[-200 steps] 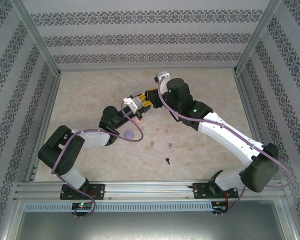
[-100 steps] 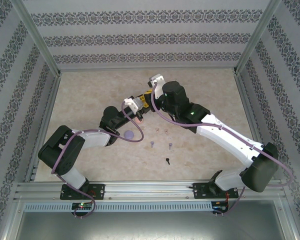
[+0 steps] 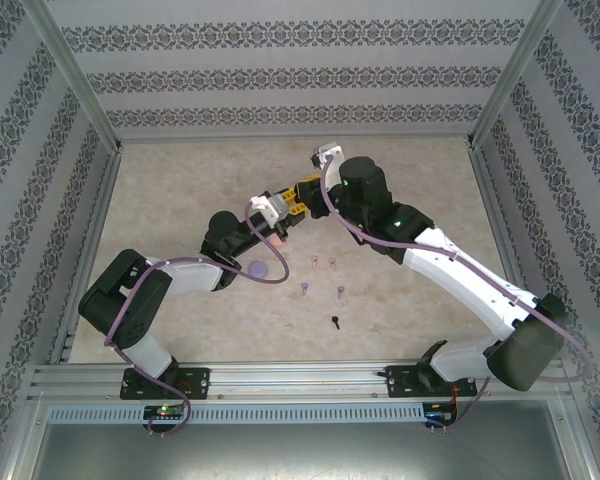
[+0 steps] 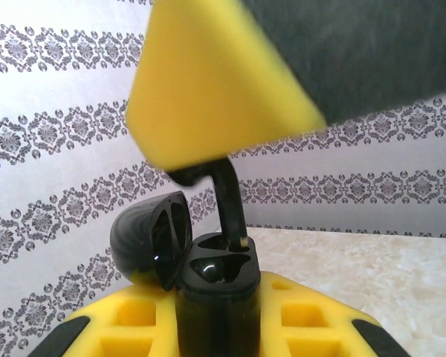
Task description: Insert wireless bluetooth earbuds into charging case
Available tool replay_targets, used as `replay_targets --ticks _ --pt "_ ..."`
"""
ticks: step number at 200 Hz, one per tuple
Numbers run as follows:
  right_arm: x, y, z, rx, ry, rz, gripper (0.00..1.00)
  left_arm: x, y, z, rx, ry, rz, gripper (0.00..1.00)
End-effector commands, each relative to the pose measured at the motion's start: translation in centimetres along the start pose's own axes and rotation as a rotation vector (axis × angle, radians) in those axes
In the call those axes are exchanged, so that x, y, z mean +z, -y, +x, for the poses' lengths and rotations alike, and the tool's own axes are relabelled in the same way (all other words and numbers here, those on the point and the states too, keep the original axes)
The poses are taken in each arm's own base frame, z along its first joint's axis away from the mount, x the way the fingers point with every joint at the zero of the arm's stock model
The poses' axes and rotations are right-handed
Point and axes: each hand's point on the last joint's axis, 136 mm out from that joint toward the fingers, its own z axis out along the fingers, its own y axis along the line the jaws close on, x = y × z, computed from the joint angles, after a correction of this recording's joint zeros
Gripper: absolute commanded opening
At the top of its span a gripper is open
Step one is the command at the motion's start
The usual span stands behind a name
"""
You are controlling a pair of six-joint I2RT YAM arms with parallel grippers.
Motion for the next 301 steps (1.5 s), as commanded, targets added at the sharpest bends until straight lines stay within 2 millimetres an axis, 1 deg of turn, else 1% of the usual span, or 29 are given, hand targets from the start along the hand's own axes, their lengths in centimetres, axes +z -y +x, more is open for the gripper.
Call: replay_targets --ticks 1,29,74,117,197,259,283,301 --pt "-1.8 -0.7 -1.5 0.038 0.037 -0.046 0.18 0.6 0.6 -1.6 0.029 0.067 0.030 0.00" --pt "-2.4 -0.5 -1.4 0.044 0.045 -0.045 0.18 0.6 0.9 -1.5 0.046 0.064 0.045 0.00" --pt "-2.4 0.2 -0.1 0.010 0.022 -0.014 0.18 0.7 1.3 -1.6 0.056 0.066 0.068 0.00" --pt "-1.9 0.9 1.0 -0.008 -0.001 0.014 0.18 0.6 1.6 -1.8 0.056 0.071 0.086 0.00" --pt "-0.8 1.9 1.5 0.002 -0.016 0.034 0.18 0.6 2.1 -2.5 0.056 0.085 0.107 0.00" --pt "0.0 2.0 2.2 0.010 -0.038 0.026 0.18 0.8 2.4 -3.0 0.058 0.096 0.116 0.00" --pt "0.1 2.1 2.6 0.008 -0.047 0.027 0.17 0.9 2.4 -3.4 0.062 0.104 0.113 0.00" --pt "0.0 2.3 2.9 0.009 -0.053 0.033 0.17 1.0 2.3 -3.3 0.062 0.101 0.111 0.00"
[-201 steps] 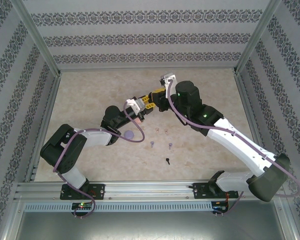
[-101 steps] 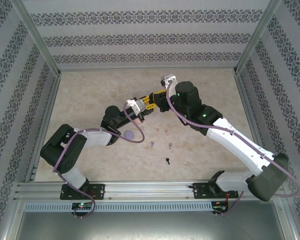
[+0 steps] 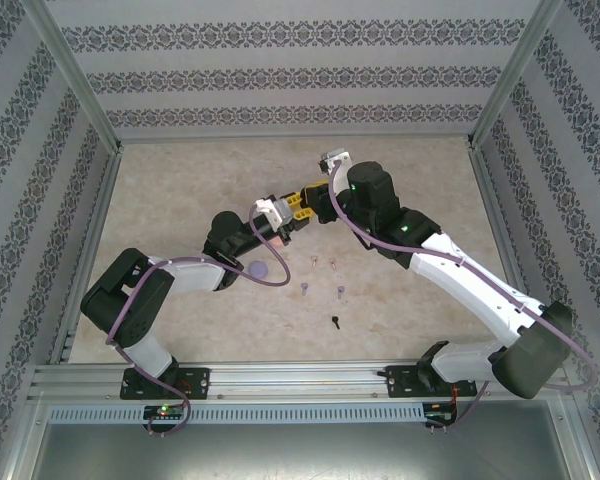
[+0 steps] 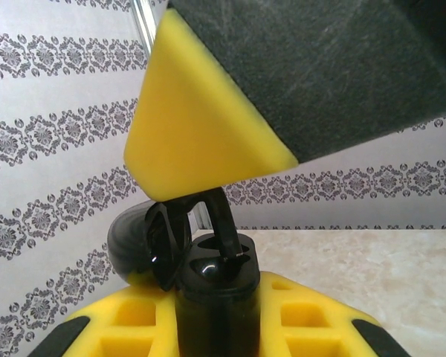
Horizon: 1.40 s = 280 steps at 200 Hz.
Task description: Insert wireless bluetooth earbuds into charging case
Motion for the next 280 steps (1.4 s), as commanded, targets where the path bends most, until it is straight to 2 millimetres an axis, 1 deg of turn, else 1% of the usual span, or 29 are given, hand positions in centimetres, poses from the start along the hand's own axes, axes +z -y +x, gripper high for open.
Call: replay_targets --ticks 1,81,161,185,213,248,262,275,280 --pt "0.6 0.8 1.2 -0.003 -0.024 0.016 0.17 0.7 0.5 -3.1 0.048 0.085 0.029 0.00" --pt "0.4 0.9 2.5 -0.015 -0.053 0.008 0.16 0.8 0.1 -3.3 0.049 0.085 0.007 0.00" --pt "0.0 -0.5 3.1 -0.048 -0.073 -0.046 0.16 1.1 -0.1 -3.2 0.048 0.084 0.003 0.00" --pt "0.2 -0.9 3.4 -0.067 -0.093 -0.059 0.16 1.1 -0.1 -3.2 0.046 0.083 0.003 0.00" --pt "0.9 -1.4 4.5 -0.119 -0.147 -0.080 0.17 1.1 -0.1 -3.4 0.044 0.087 0.002 0.00" --pt "1.7 -1.9 6.0 -0.178 -0.202 -0.092 0.17 1.0 -0.1 -3.1 0.036 0.076 0.000 0.00" --pt "1.8 -1.7 6.2 -0.183 -0.212 -0.075 0.20 1.0 -0.1 -3.1 0.034 0.077 -0.001 0.00" --pt "1.7 -1.6 5.9 -0.174 -0.205 -0.065 0.28 0.9 -0.1 -2.9 0.032 0.072 -0.002 0.00" --pt "1.6 -1.5 5.6 -0.167 -0.197 -0.057 0.32 0.9 -0.1 -2.9 0.032 0.071 -0.003 0.00"
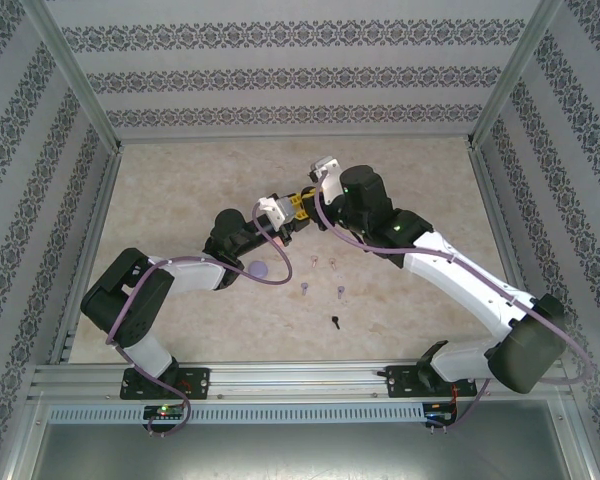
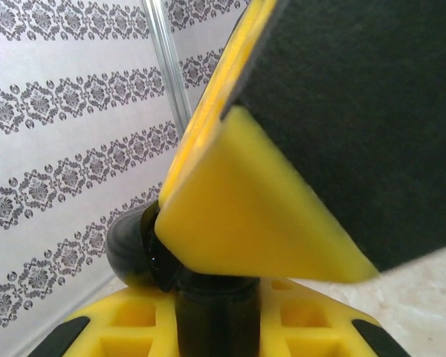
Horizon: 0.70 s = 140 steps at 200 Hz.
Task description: Insert wireless bluetooth earbuds into charging case
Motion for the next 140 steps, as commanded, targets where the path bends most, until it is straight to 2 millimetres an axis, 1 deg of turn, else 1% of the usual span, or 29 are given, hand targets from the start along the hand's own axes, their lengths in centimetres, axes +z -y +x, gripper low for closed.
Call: replay_targets --ticks 1,3,12,17,31,37,63,82,94,115,140 --pt "0.5 -1.4 2.5 -0.011 -0.109 -0.039 0.34 0.5 0.2 -4.5 0.063 0.139 0.007 0.00" --pt "0.4 -1.4 2.4 -0.009 -0.107 -0.037 0.36 0.5 0.2 -4.4 0.063 0.137 0.006 0.00" --pt "0.1 -1.2 1.7 0.016 -0.088 -0.027 0.52 0.5 0.2 -4.3 0.060 0.136 0.003 0.00" --pt "-0.2 -0.9 1.2 0.035 -0.077 -0.015 0.58 0.5 0.2 -4.2 0.059 0.135 0.002 0.00" --pt "-1.0 -0.3 -0.2 0.094 -0.045 -0.005 0.68 0.4 0.2 -4.0 0.053 0.136 -0.001 0.00" --pt "-1.7 0.1 -1.0 0.134 -0.021 -0.004 0.75 0.4 0.1 -3.9 0.050 0.134 -0.004 0.00" --pt "-4.4 1.8 -3.7 0.280 0.076 -0.002 0.86 0.3 0.1 -3.6 0.045 0.136 -0.011 0.00" --pt "-6.6 3.0 -4.6 0.382 0.132 0.011 0.88 0.2 0.1 -3.5 0.044 0.136 -0.017 0.00" --pt "-7.6 3.9 -4.4 0.446 0.141 0.033 0.87 0.2 0.1 -3.4 0.043 0.134 -0.017 0.00" --pt "-8.6 5.0 -3.0 0.526 0.123 0.077 0.87 0.0 0.1 -3.4 0.043 0.134 -0.018 0.00" --pt "-8.5 5.3 -0.8 0.571 0.086 0.101 0.86 -0.1 0.2 -3.3 0.039 0.134 -0.019 0.00"
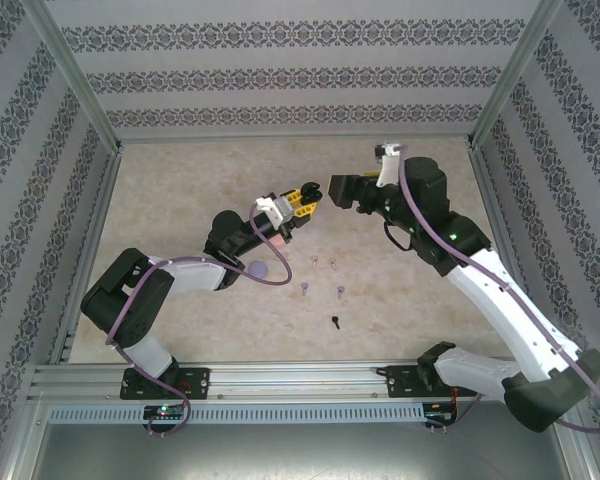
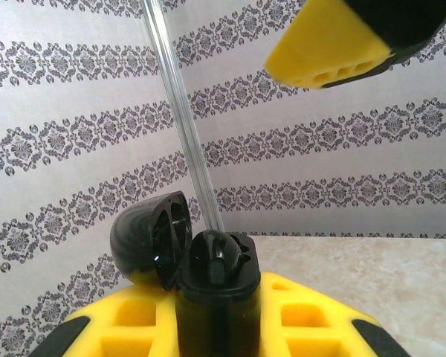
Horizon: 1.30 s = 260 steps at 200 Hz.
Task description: Insert wireless bluetooth earbuds into charging case
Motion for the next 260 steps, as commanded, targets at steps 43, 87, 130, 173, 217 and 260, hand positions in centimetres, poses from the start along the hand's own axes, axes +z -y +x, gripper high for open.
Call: replay_targets --ticks 43,87,130,173,217,260 --pt "-0.2 5.1 8.6 0.221 -0.215 0.186 0.81 -0.6 0.2 -1.4 0.006 0.041 -0.021 0.00" --pt "-1.4 8.2 21.4 0.281 -0.546 0.369 0.75 -2.0 -0.2 -1.5 -0.026 0.039 -0.082 0.00" --pt "-2.6 8.6 30.5 0.172 -0.786 0.441 0.64 -3.8 0.0 -2.5 -0.037 0.031 -0.105 0.00" --pt "-2.5 8.3 34.9 0.087 -0.896 0.481 0.54 -5.7 0.3 -3.5 -0.039 0.020 -0.123 0.00" --pt "-1.3 7.7 36.0 0.031 -0.936 0.482 0.46 -6.5 0.4 -3.7 -0.037 0.015 -0.133 0.00" --pt "0.0 7.5 35.9 -0.011 -0.947 0.502 0.44 -6.4 0.5 -3.7 -0.041 0.019 -0.129 0.00"
